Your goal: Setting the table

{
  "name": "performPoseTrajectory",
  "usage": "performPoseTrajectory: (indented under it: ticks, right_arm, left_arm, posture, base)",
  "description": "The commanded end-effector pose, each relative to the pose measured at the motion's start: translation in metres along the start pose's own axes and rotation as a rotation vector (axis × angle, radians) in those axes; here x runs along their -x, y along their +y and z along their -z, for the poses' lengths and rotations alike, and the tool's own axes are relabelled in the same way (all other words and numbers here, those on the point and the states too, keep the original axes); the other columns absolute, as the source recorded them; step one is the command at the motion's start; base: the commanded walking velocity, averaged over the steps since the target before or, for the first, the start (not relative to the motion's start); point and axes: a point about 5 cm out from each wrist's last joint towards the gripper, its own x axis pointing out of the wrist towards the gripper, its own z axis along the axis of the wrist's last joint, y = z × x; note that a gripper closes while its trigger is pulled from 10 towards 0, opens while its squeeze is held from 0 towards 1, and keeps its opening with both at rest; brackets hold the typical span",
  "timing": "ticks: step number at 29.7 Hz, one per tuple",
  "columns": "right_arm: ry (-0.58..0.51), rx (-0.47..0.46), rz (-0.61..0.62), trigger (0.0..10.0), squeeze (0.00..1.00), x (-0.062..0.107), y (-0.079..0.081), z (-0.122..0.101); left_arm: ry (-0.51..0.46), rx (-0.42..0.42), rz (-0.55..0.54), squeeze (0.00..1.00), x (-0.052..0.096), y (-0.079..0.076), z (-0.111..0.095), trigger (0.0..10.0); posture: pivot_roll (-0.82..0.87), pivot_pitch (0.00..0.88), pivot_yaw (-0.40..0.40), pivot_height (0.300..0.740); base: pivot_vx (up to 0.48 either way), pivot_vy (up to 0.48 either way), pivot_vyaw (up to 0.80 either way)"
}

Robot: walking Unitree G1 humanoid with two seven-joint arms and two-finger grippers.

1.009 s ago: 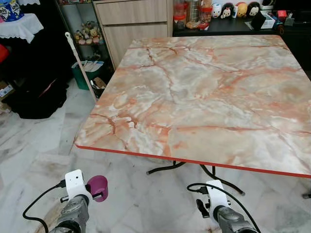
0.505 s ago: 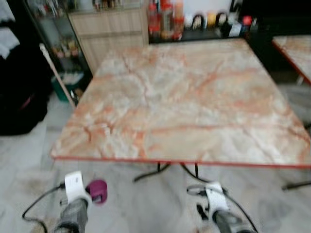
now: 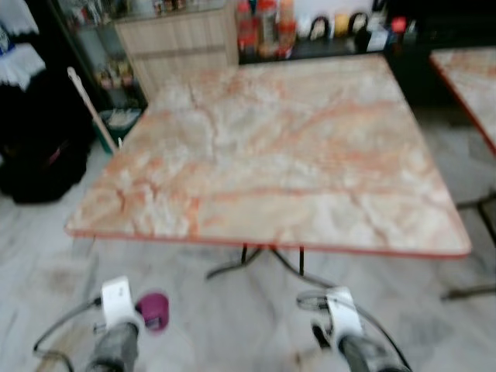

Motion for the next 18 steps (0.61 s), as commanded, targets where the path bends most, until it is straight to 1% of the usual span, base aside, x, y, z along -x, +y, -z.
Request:
performPoseTrajectory:
  ticks: [1, 4, 11, 14, 18]
  right_arm:
    - [-0.019, -0.011, -0.03, 10.0, 0.0, -0.0011, 0.0117, -0.0059]
    - [-0.016, 0.008, -0.034, 10.0, 0.0, -0.0011, 0.0116, -0.0065]
    - [-0.016, 0.016, -0.037, 10.0, 0.0, -0.0011, 0.0113, -0.0071]
    - [-0.016, 0.029, -0.04, 10.0, 0.0, -0.0011, 0.0113, -0.0077]
    - [-0.012, 0.062, -0.046, 10.0, 0.0, -0.0011, 0.0112, -0.0085]
  left_arm:
    - [-0.002, -0.032, -0.022, 0.0, -0.0004, 0.0092, -0.0039, 10.0]
    - [0.003, -0.04, -0.022, 0.0, -0.0004, 0.0091, -0.0032, 10.0]
    - [0.004, -0.042, -0.02, 0.0, -0.0005, 0.0085, -0.0034, 10.0]
    - [0.008, -0.055, -0.015, 0.0, -0.0005, 0.0079, -0.003, 10.0]
    - [0.011, -0.058, -0.017, 0.0, -0.0004, 0.0081, -0.0024, 10.0]
  posture:
    - [-0.07, 0.041, 0.116, 0.74]
    - [-0.06, 0.044, 0.115, 0.74]
    - [-0.06, 0.05, 0.113, 0.74]
    - [-0.06, 0.051, 0.114, 0.74]
    - [-0.06, 0.051, 0.114, 0.74]
  base:
    - [0.0, -0.304, 0.0]
    - [0.0, -0.298, 0.0]
    - [0.0, -0.297, 0.0]
    - [0.0, -0.294, 0.0]
    - [0.0, -0.302, 0.0]
